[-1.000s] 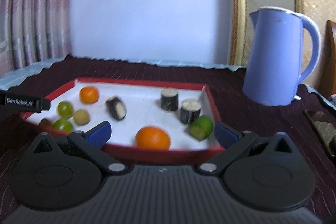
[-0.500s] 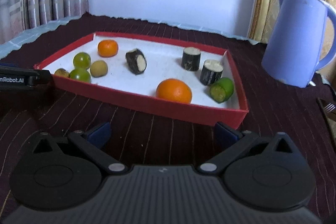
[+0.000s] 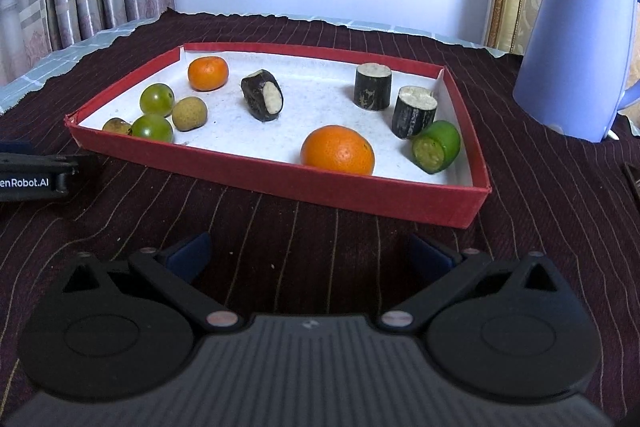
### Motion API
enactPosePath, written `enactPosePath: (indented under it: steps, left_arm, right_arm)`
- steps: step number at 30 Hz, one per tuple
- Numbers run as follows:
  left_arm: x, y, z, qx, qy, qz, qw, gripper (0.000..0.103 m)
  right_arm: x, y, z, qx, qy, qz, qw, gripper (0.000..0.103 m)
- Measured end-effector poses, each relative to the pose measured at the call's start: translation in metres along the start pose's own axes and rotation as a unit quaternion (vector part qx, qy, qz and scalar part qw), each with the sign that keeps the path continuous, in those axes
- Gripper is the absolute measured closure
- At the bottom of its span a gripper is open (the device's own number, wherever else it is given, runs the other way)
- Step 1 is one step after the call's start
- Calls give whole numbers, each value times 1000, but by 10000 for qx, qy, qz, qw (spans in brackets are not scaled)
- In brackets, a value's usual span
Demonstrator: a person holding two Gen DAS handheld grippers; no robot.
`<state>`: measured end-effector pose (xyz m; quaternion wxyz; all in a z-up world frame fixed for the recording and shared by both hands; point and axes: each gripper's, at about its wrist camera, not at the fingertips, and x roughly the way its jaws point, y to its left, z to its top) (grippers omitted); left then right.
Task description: Organize fruits
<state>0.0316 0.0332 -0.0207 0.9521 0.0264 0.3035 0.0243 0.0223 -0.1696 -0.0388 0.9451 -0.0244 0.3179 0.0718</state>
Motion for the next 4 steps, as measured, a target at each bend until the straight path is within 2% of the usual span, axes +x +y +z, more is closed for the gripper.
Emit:
enactPosePath:
  steps: [4]
  left_arm:
    - [2,0,0,18,77,-22,10000,10]
  right_arm:
    - [0,0,0,5,2,1,10000,0]
